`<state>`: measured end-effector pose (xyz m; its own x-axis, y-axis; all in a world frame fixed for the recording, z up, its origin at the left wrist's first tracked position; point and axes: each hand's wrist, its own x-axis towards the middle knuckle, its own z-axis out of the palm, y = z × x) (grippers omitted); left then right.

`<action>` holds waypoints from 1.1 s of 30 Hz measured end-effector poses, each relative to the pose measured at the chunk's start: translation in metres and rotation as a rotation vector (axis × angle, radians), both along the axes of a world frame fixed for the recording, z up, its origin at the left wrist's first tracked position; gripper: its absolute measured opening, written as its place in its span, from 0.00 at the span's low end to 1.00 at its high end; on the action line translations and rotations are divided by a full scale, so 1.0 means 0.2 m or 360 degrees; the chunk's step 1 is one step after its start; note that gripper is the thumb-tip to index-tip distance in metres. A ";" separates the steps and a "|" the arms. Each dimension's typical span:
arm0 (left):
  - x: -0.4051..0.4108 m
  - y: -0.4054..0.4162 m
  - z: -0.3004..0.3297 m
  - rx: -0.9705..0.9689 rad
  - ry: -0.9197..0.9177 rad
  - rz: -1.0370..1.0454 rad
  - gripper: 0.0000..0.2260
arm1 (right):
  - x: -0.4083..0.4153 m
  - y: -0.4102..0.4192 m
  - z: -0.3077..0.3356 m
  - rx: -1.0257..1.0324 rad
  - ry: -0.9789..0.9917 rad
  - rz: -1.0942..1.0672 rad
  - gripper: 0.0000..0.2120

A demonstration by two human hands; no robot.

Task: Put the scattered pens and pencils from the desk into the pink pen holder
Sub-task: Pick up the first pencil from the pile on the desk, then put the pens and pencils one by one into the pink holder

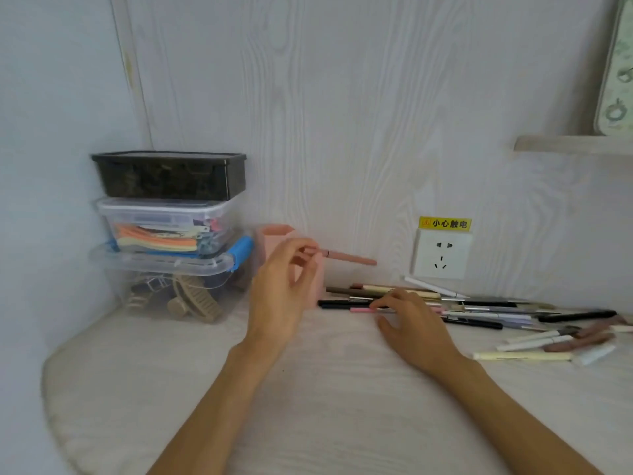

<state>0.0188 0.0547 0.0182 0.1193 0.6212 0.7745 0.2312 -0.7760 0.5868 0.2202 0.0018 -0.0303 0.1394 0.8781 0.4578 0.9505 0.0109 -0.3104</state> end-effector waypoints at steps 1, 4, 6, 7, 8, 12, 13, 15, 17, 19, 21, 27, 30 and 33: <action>-0.02 -0.01 0.02 0.0041 -0.0177 0.0039 0.07 | 0.00 0.00 0.00 0.0003 0.0011 0.0000 0.11; -0.08 -0.01 0.07 0.0284 -0.0412 0.0462 0.08 | -0.01 -0.01 -0.01 0.0010 0.0024 -0.0004 0.11; -0.13 0.02 0.07 0.0380 -0.0335 0.0758 0.09 | -0.01 -0.01 -0.01 0.0023 0.0029 0.0001 0.10; -0.15 0.05 0.06 0.0402 -0.0262 0.0864 0.09 | -0.01 -0.01 -0.01 0.0023 0.0025 0.0003 0.10; -0.16 0.06 0.06 0.0410 -0.0190 0.0938 0.10 | -0.01 -0.01 -0.01 0.0024 0.0012 0.0006 0.10; -0.19 0.12 0.04 0.0398 0.0160 0.1113 0.14 | -0.02 -0.02 0.02 0.0071 -0.0118 0.0035 0.07; -0.18 0.14 0.04 0.0399 0.0281 0.1140 0.17 | -0.02 -0.02 0.03 0.0109 -0.0159 0.0053 0.05; -0.16 0.16 0.04 0.0401 0.0414 0.1143 0.20 | -0.03 -0.02 0.04 0.0149 -0.0203 0.0102 0.04; -0.13 0.16 0.06 0.0342 0.0397 0.1081 0.18 | -0.04 -0.01 0.03 0.0156 -0.0202 0.0158 0.06; -0.12 0.17 0.04 0.0303 0.0411 0.0997 0.14 | -0.05 0.00 0.02 0.0177 -0.0189 0.0206 0.08; -0.11 0.19 0.00 0.0298 0.0575 0.1009 0.15 | -0.04 0.00 0.02 0.0155 -0.0221 0.0219 0.08; -0.10 0.11 -0.03 0.0320 0.0743 0.1015 0.06 | -0.05 0.01 0.02 0.0217 -0.0471 0.0114 0.03; -0.12 0.05 -0.03 -0.0193 0.0790 0.0911 0.09 | -0.09 -0.01 0.07 0.0515 -0.0439 0.0131 0.06; -0.12 0.05 -0.05 -0.0419 0.0793 0.0948 0.09 | -0.13 -0.07 0.15 0.0802 0.0181 0.0078 0.05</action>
